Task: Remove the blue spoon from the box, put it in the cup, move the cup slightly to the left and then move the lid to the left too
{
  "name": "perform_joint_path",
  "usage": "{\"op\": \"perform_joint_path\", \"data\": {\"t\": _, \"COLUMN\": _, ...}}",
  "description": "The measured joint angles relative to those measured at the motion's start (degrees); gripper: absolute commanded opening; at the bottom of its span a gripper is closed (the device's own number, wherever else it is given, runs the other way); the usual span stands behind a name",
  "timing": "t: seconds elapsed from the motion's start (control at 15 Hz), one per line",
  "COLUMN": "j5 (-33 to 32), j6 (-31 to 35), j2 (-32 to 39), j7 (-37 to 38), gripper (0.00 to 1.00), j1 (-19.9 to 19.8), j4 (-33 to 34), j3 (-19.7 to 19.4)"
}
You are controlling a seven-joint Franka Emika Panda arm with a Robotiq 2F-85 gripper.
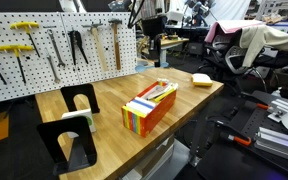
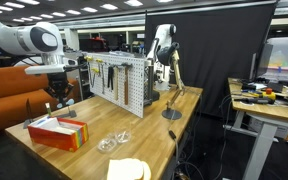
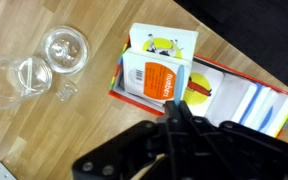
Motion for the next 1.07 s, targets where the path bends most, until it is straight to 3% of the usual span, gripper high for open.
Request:
{"op": "perform_joint_path", "data": {"t": 0.73, "j5": -8.83, "j6": 0.79, "j2": 4.88, "j7": 11.86, "gripper": 0.01, "j1": -2.39, "j4": 3.62, "j3": -6.54}}
{"op": "perform_joint_path", "data": {"t": 1.07, "j5": -9.17, "j6": -0.62, "j2": 5.14, "j7": 15.33, "gripper": 0.01, "j1": -4.21, "j4": 5.48, "j3": -9.77}}
